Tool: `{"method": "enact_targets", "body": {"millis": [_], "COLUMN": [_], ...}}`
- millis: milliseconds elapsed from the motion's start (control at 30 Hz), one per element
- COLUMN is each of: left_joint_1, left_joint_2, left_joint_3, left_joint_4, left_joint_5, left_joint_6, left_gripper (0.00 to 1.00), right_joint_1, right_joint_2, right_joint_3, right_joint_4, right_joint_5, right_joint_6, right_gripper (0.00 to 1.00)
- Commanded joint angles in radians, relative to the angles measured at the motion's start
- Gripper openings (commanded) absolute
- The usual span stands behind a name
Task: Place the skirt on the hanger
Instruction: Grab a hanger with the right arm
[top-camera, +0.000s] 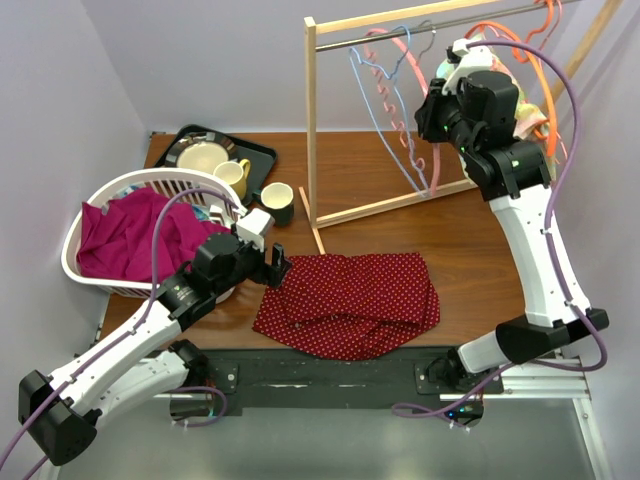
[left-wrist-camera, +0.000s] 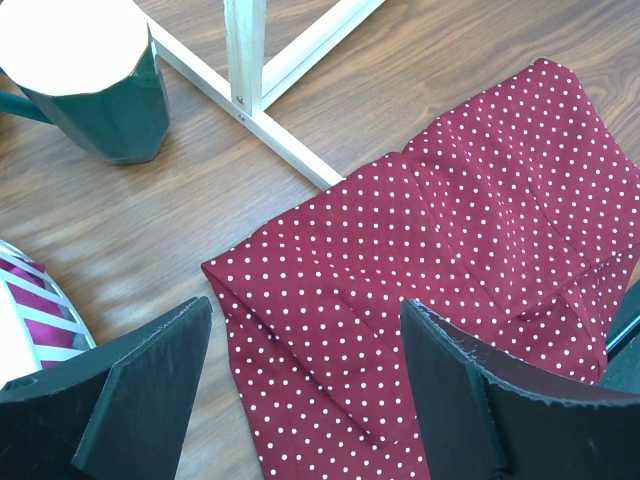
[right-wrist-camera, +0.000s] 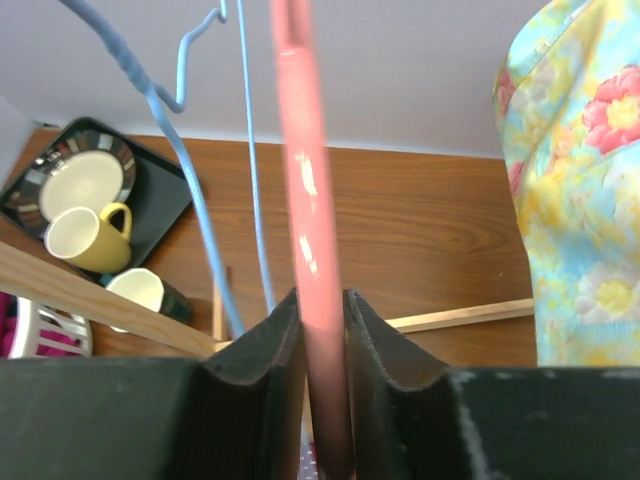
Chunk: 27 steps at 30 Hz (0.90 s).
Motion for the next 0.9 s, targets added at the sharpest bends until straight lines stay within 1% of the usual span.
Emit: {"method": "enact_targets", "body": {"millis": [0,67,100,167,400,667,833,867], "left_joint_1": [0.005,0.007,0.005,0.007,0.005,0.005,0.007,0.005], "left_joint_2": [-0.01,-0.012,-0.01,-0.01,-0.007,-0.006,-0.007,-0.007], "left_joint_3": [0.002,0.002,0.002,0.002,0.002,0.002,0.002,0.002], "left_joint_4": [0.036,0.035,0.035,0.035,0.036,0.035,0.035,0.035], "left_joint_5": [0.003,0.003,0.003,0.003,0.003,0.008,0.011,0.009], "left_joint_6": [0.014,0.014,0.014,0.014,0.014,0.014,0.015,0.015], "left_gripper": [0.81,0.81,0.81,0.81,0.81,0.81,0.82,0.82], "right_joint_1": [-0.004,-0.003,-0.003,-0.003,-0.009,-0.016,-0.018,-0.019], "right_joint_2": [-0.012,-0.018,-0.028,-0.039,-0.107,-0.154,-0.206,-0.214], "right_joint_3": [0.036,0.042,0.039,0.036,-0.004,-0.013,-0.09,-0.102], "right_joint_4": [0.058,0.069,0.076,0.099,0.169,0.158,0.159,0.156], "right_joint_5": [-0.024,-0.062,-0.071,-0.097,-0.11,-0.103,-0.099,-0.094], "right_joint_6": [-0.069,-0.086,-0.095,-0.11,-0.139,-0.155,-0.162,-0.196], "right_gripper": [0.11,0.05,0.0,0.0,0.0,0.0,0.0,0.0]}}
